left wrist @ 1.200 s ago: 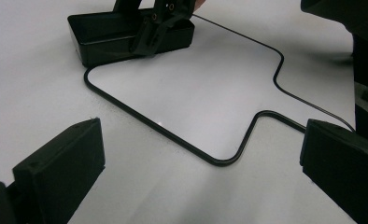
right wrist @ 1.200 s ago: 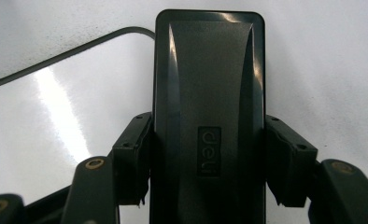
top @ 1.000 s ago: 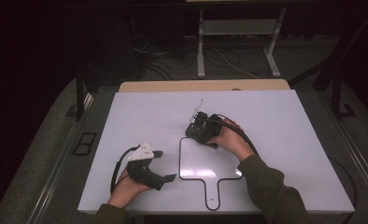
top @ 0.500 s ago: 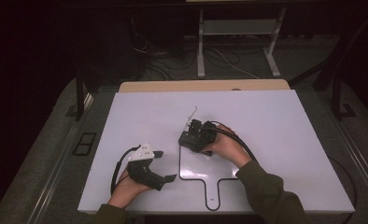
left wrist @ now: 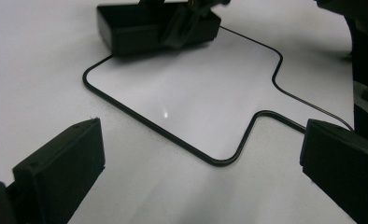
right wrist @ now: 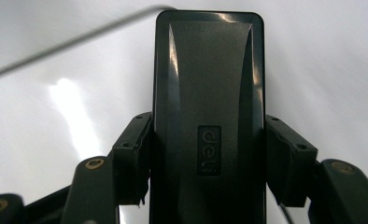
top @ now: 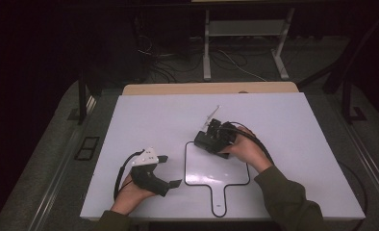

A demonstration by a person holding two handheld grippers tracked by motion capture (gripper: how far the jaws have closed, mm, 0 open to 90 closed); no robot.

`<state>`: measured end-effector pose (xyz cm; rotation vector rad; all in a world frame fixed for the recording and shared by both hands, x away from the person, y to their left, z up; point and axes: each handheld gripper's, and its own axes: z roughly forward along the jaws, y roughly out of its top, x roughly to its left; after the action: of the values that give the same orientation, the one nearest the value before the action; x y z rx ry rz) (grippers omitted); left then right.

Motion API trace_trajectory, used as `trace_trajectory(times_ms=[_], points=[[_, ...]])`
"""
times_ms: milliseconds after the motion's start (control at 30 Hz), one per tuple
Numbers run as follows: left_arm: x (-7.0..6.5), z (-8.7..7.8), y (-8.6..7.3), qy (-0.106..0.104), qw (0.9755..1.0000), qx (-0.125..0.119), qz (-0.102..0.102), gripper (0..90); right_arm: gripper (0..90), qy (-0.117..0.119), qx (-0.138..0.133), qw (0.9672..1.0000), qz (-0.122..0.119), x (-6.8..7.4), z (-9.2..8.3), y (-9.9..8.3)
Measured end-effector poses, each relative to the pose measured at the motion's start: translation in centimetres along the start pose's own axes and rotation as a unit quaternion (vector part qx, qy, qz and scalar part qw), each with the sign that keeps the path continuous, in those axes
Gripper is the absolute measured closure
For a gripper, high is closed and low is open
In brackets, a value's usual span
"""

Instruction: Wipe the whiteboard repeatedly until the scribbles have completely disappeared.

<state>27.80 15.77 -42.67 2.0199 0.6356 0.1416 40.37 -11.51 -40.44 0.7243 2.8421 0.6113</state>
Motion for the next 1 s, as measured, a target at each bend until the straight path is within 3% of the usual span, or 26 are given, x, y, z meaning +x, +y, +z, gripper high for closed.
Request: trace_trajectory(times_ms=[200, 333, 467, 667, 867, 1000], points=[[0.0, 0.0, 0.0, 0.001, 1.0, 0.001, 0.001, 0.0, 38.7, -0.028, 0.012, 0.9989, 0.035, -2.6, -1.1, -2.8], [0.1, 0.1, 0.0, 0.0, 1.0, 0.002, 0.002, 0.0, 38.8, -0.037, 0.022, 0.9979, 0.049, -3.5, -1.3, -4.5], [0.0, 0.1, 0.0, 0.001, 1.0, 0.002, 0.001, 0.0, 38.8, -0.042, 0.031, 0.9973, 0.051, -3.8, -1.1, -5.4], [0.0, 0.1, 0.0, 0.0, 1.0, 0.003, 0.002, 0.0, 38.8, -0.046, 0.037, 0.9969, 0.051, -3.6, -0.9, -5.3], [0.1, 0.1, 0.0, 0.0, 1.0, 0.003, 0.002, 0.0, 38.8, -0.032, 0.035, 0.9982, 0.038, -2.9, -0.7, -5.0], [0.1, 0.0, 0.0, 0.0, 1.0, 0.005, 0.002, 0.0, 38.7, -0.017, 0.009, 0.9981, 0.058, -3.4, -1.0, -5.6]])
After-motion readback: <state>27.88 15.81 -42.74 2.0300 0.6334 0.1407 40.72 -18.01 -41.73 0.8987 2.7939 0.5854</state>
